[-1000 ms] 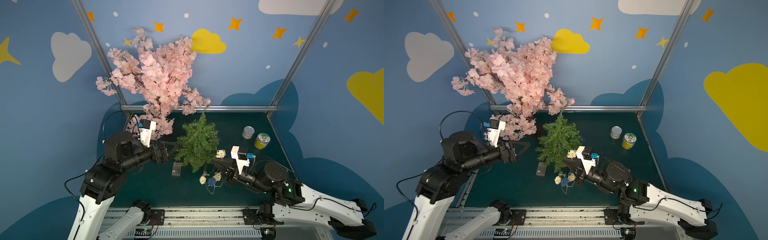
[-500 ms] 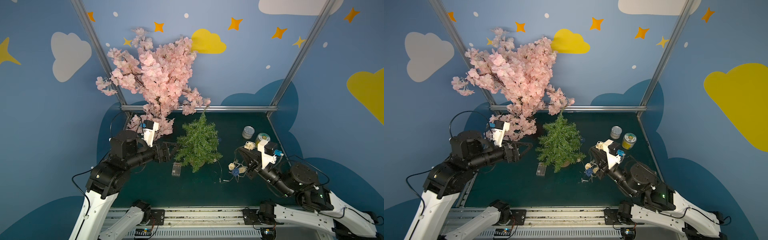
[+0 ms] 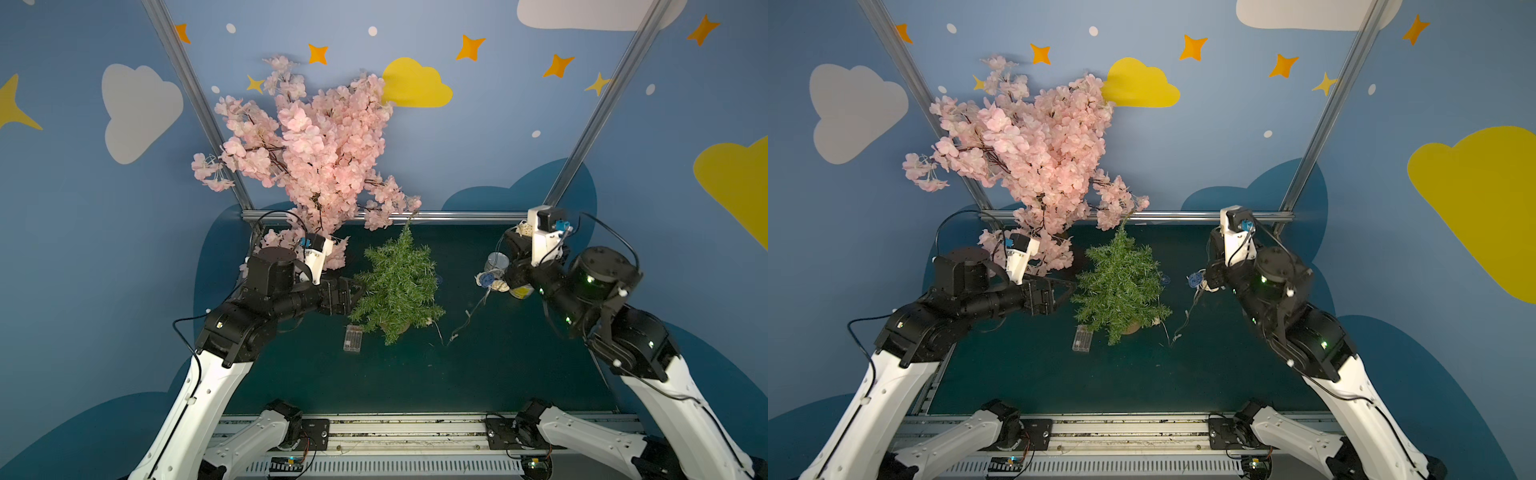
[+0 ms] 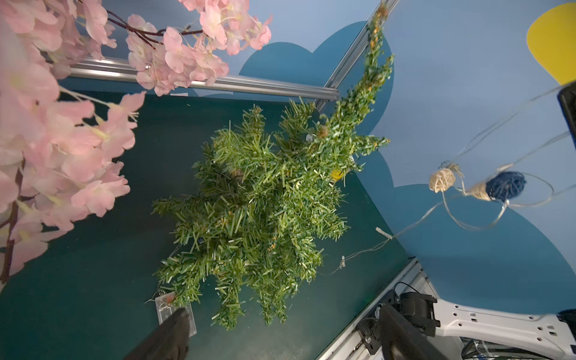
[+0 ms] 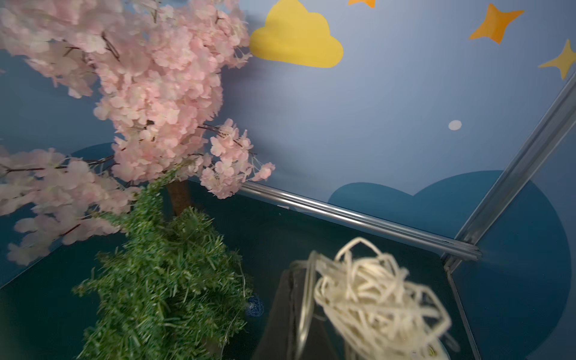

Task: Remove string lights from the small christmas tree
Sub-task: Remove the light string from the Christmas tree.

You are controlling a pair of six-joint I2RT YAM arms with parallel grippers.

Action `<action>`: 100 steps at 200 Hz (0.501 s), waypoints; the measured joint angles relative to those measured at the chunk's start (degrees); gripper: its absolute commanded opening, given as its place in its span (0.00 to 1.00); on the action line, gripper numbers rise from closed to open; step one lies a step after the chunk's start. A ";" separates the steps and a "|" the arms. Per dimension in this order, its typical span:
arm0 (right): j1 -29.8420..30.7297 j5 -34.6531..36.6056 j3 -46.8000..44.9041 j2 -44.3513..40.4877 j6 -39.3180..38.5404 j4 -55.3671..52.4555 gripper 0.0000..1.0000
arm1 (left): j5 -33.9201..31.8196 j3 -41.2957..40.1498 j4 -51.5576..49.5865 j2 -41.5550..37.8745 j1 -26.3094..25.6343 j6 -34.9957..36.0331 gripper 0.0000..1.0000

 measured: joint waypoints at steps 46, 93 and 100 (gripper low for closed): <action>-19.41 -16.48 9.14 13.11 6.08 -1.38 0.00 | -2.93 4.70 -0.04 4.33 -0.15 4.55 0.96; -23.76 -24.35 25.03 23.91 9.01 -3.65 0.00 | -4.24 7.98 -0.17 8.31 -0.22 7.87 0.97; -23.91 -24.94 27.65 24.87 9.05 -4.11 0.00 | -4.48 8.09 -0.17 8.61 -0.22 8.28 0.97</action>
